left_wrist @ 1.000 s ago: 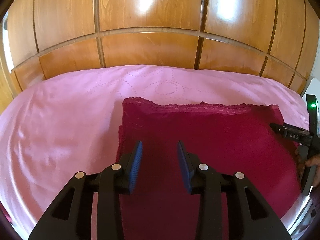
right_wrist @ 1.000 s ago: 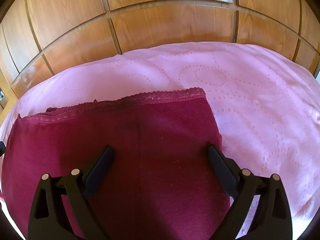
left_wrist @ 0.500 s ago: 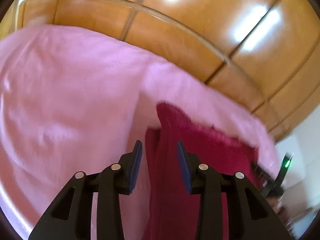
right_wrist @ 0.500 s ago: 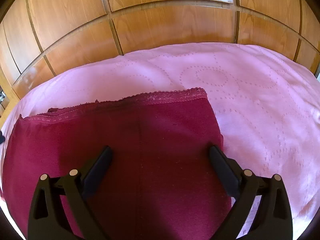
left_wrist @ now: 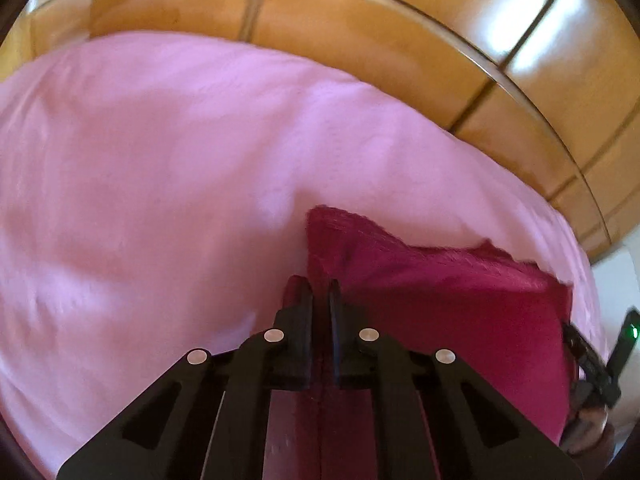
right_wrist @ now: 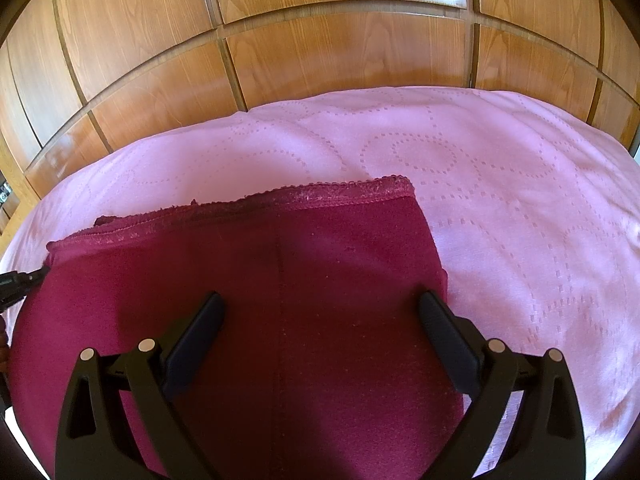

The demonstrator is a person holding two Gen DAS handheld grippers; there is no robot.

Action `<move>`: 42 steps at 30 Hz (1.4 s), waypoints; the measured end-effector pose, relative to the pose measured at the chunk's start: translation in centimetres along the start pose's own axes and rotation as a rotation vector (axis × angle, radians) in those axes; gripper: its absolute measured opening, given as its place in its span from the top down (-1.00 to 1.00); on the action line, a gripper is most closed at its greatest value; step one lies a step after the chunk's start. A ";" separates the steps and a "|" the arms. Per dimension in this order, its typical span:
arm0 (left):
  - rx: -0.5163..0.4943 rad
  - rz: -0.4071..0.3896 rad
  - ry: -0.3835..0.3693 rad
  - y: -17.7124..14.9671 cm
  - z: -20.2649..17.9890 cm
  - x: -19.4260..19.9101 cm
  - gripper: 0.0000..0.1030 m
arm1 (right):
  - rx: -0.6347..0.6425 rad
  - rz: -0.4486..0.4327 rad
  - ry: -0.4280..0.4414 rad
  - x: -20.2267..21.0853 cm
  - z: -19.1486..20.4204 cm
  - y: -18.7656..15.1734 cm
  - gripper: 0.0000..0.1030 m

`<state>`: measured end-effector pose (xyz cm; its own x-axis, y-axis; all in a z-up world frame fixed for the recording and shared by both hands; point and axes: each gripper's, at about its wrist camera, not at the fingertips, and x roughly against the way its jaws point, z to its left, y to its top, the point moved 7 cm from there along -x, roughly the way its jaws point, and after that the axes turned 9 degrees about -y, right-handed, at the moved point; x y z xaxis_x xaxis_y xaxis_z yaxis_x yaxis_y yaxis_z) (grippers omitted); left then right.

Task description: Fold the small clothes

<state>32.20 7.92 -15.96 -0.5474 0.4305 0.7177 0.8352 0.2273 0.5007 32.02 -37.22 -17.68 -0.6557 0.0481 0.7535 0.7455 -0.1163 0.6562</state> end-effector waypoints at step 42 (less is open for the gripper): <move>-0.219 -0.097 0.051 -10.6 -6.2 9.3 0.80 | -0.248 0.198 0.411 6.1 -3.9 -6.3 -0.17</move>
<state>17.91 4.10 -11.61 -0.6313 0.3703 0.6814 0.7502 0.0686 0.6577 22.85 -40.02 -17.42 -0.5344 -0.3867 0.7516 0.8423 -0.3179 0.4354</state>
